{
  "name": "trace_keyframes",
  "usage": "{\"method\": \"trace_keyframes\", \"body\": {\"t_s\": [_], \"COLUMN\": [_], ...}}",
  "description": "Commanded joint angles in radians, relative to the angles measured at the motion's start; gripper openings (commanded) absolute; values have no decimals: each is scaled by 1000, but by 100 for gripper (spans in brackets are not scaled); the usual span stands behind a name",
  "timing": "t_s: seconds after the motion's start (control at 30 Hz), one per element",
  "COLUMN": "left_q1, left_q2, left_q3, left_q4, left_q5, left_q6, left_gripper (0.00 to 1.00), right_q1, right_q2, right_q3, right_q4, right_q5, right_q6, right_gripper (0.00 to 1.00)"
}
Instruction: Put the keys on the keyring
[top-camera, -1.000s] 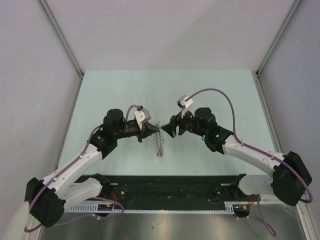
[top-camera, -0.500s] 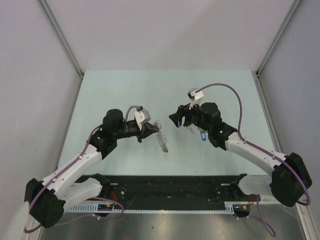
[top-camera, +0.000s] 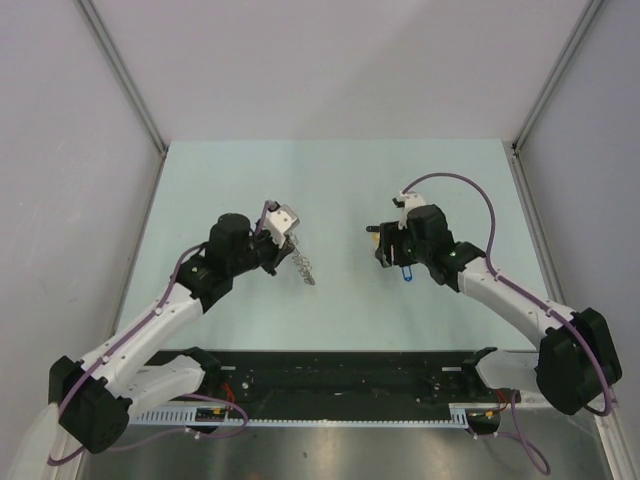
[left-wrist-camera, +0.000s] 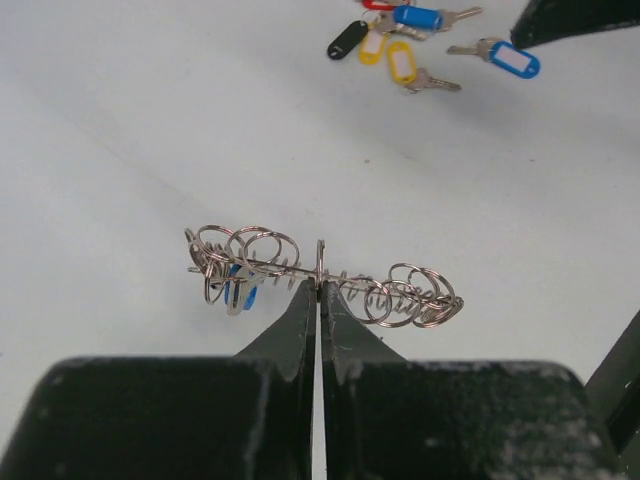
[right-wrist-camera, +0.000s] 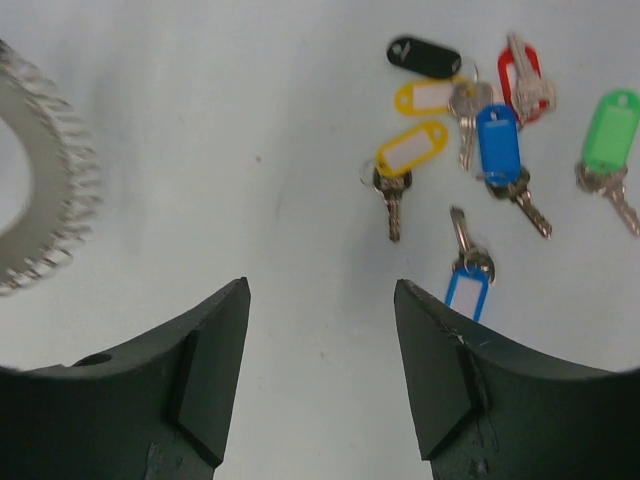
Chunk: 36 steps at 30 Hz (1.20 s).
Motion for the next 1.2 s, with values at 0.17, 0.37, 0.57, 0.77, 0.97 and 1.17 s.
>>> {"method": "trace_keyframes", "body": {"t_s": [0.17, 0.37, 0.57, 0.77, 0.97, 1.17], "left_q1": [-1, -1, -1, -2, -2, -5], "left_q2": [-37, -59, -76, -93, -100, -105], "left_q3": [82, 31, 25, 18, 14, 10], "left_q4": [-73, -50, -45, -44, -39, -38], "left_q5": [-106, -138, -159, -189, -199, -209], "left_q6": [-103, -82, -69, -62, -55, -51], "left_gripper": [0, 1, 0, 0, 0, 0], "right_q1": [-9, -12, -18, -67, -120, -166], "right_q2": [152, 270, 370, 384, 387, 396], "right_q3": [46, 94, 143, 146, 146, 144], "right_q4": [-40, 0, 5, -64, -124, -150], "right_q5": [19, 77, 113, 176, 194, 150], "right_q6": [-25, -36, -16, 25, 31, 41], "right_gripper": [60, 54, 52, 52, 46, 42]}}
